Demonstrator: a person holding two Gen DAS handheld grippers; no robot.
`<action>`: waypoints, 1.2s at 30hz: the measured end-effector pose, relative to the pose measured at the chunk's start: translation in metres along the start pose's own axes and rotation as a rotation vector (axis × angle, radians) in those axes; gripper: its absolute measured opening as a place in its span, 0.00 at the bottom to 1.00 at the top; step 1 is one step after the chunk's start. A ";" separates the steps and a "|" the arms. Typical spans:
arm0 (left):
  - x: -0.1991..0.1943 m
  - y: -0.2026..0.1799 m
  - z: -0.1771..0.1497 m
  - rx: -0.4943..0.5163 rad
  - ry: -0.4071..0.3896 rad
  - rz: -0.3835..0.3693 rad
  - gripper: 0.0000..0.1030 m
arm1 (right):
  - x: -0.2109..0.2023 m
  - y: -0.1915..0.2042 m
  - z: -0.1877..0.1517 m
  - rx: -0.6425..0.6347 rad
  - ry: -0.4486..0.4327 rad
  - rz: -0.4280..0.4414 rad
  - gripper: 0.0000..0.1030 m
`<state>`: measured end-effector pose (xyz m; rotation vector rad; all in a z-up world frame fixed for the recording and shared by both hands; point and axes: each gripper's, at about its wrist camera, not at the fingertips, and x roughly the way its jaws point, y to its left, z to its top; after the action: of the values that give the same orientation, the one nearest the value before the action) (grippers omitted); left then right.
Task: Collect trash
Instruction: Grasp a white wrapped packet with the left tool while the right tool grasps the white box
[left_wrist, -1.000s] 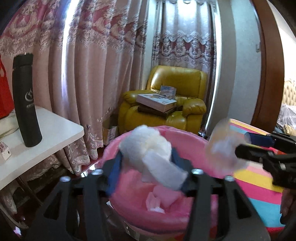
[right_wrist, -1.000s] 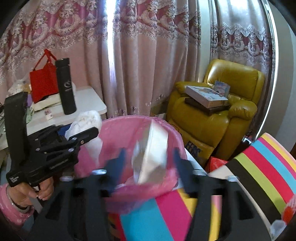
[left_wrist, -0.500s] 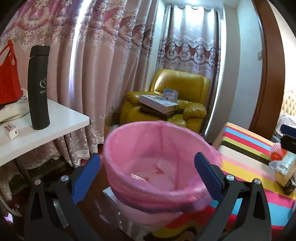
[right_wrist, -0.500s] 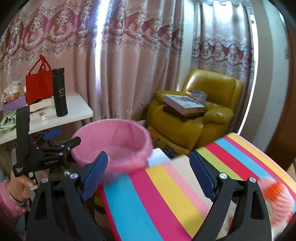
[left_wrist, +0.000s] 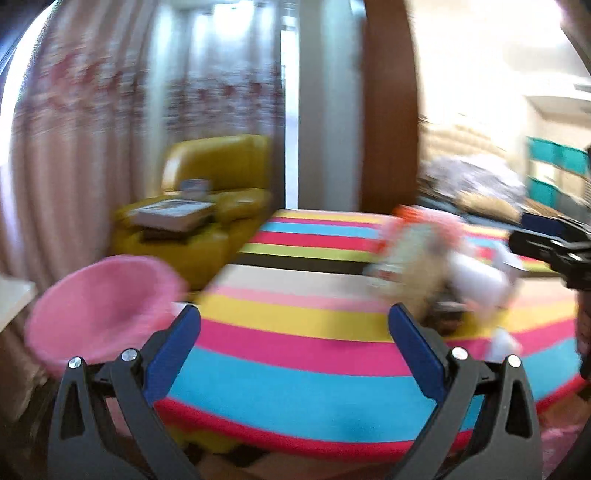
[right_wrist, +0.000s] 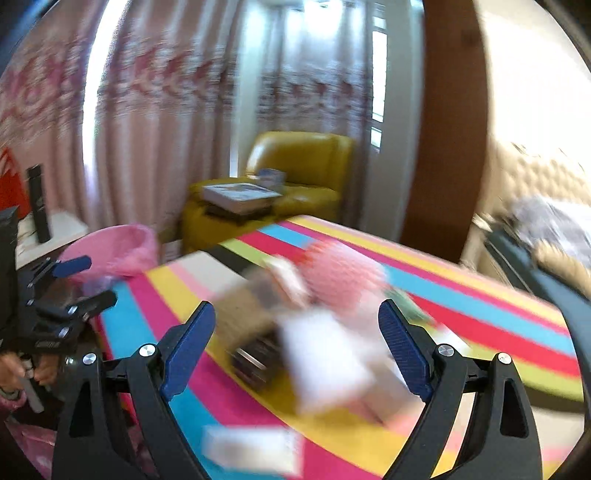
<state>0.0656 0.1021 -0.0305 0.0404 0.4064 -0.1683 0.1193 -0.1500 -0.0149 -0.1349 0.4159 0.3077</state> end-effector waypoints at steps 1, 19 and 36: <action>0.002 -0.017 0.000 0.020 0.004 -0.044 0.95 | -0.008 -0.017 -0.010 0.038 0.006 -0.030 0.82; 0.074 -0.164 -0.035 0.318 0.209 -0.341 0.79 | -0.020 -0.088 -0.073 0.204 0.082 -0.130 0.82; 0.050 -0.114 -0.035 0.155 0.052 -0.180 0.34 | 0.063 -0.076 -0.052 0.326 0.301 -0.242 0.82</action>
<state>0.0771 -0.0153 -0.0831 0.1608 0.4483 -0.3771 0.1787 -0.2156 -0.0832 0.0898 0.7349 -0.0232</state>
